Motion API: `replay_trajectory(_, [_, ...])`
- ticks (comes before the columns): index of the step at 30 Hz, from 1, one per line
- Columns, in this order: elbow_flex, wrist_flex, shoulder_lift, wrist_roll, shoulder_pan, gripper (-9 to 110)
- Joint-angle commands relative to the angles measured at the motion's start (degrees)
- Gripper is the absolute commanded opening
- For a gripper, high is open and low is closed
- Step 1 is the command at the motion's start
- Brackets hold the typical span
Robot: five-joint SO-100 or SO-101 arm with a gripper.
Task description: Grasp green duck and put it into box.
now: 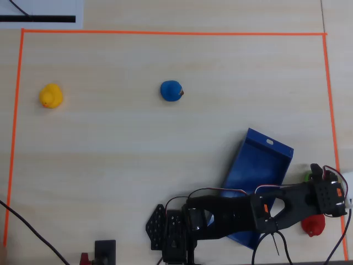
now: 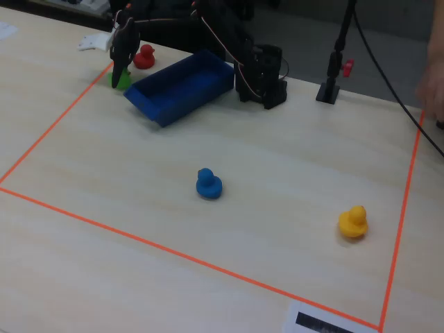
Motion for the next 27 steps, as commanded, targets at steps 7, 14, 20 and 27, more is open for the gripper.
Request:
replay_trajectory(7, [-3.69,0.18,-0.26,-0.88,0.09,16])
replay_trajectory(14, [-3.60,-0.26,-0.62,-2.90,-0.35,4])
replay_trajectory(20, [-2.64,-2.11,2.72,-2.29,-1.05,1])
replay_trajectory(27, [-2.29,6.42,18.28,4.31,-8.44,1])
